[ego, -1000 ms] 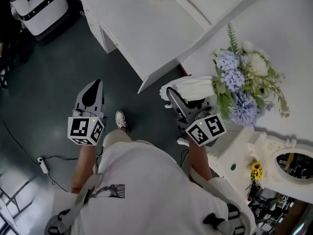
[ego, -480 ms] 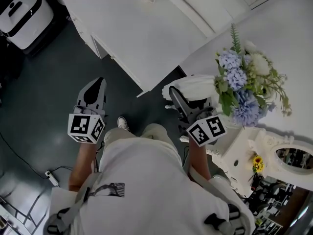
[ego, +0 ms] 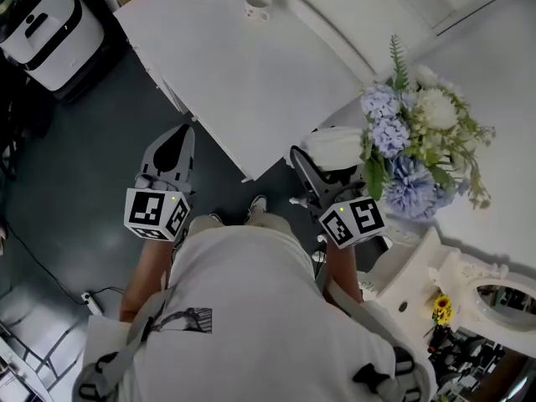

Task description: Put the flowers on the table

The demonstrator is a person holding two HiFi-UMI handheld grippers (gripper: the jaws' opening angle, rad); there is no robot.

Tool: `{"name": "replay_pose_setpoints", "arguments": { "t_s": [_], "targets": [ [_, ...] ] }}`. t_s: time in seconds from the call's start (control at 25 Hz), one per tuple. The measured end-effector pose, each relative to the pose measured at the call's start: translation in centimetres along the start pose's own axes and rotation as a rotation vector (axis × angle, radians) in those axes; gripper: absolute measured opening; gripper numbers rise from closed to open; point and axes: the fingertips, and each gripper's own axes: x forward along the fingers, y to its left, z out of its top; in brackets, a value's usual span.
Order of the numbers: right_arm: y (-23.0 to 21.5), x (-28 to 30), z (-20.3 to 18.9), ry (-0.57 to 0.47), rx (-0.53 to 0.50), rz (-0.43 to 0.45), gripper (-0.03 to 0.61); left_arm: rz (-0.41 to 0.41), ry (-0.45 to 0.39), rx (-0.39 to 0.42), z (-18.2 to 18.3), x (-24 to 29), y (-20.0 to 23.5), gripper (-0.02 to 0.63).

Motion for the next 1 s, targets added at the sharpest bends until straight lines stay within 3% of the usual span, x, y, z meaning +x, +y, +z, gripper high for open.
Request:
{"name": "replay_pose_setpoints", "arguments": {
  "t_s": [0.56, 1.0],
  "targets": [
    [-1.2, -0.4, -0.2, 0.027, -0.08, 0.106, 0.393, 0.071, -0.018, 0.004, 0.3, -1.8, -4.8, 0.015],
    [-1.1, -1.1, -0.2, 0.078, -0.126, 0.135, 0.393, 0.125, -0.018, 0.01, 3.2, -5.3, -9.7, 0.015]
  ]
}}
